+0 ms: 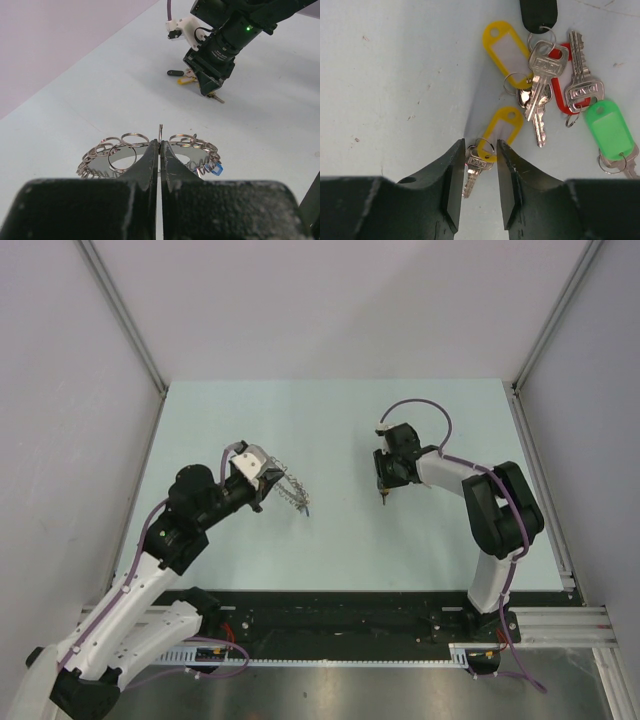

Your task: Put the keys on the keyring

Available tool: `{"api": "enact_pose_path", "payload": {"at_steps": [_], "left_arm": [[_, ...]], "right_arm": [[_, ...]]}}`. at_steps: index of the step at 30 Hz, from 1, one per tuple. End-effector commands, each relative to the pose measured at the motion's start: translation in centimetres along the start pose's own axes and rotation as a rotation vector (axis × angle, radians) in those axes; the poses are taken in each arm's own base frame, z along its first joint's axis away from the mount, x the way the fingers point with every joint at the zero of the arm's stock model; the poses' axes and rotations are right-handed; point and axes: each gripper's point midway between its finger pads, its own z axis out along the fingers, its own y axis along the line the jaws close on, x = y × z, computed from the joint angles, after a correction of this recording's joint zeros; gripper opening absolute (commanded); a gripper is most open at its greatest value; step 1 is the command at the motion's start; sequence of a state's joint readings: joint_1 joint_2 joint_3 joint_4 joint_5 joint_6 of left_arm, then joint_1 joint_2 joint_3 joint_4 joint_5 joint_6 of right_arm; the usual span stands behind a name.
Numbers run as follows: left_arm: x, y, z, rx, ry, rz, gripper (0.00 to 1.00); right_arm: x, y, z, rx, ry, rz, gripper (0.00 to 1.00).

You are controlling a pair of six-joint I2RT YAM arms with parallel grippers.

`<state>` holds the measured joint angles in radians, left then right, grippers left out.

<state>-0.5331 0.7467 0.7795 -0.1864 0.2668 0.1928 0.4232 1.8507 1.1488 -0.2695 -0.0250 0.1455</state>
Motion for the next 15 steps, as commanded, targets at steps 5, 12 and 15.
{"api": "enact_pose_path", "payload": {"at_steps": [5,12,15], "left_arm": [[-2.1,0.4,-0.3,-0.019,-0.075,0.04,0.0],[-2.0,0.4,-0.3,-0.019,-0.072,0.039,0.0],[-1.9,0.4,-0.3,-0.017,-0.069,0.038,0.0]], "right_arm": [[2.4,1.5,-1.0,0.015,0.107,-0.061,0.25],[5.1,3.0,-3.0,0.058,0.177,-0.072,0.18],[6.1,3.8,-4.0,0.051,0.213,-0.069,0.19]]}}
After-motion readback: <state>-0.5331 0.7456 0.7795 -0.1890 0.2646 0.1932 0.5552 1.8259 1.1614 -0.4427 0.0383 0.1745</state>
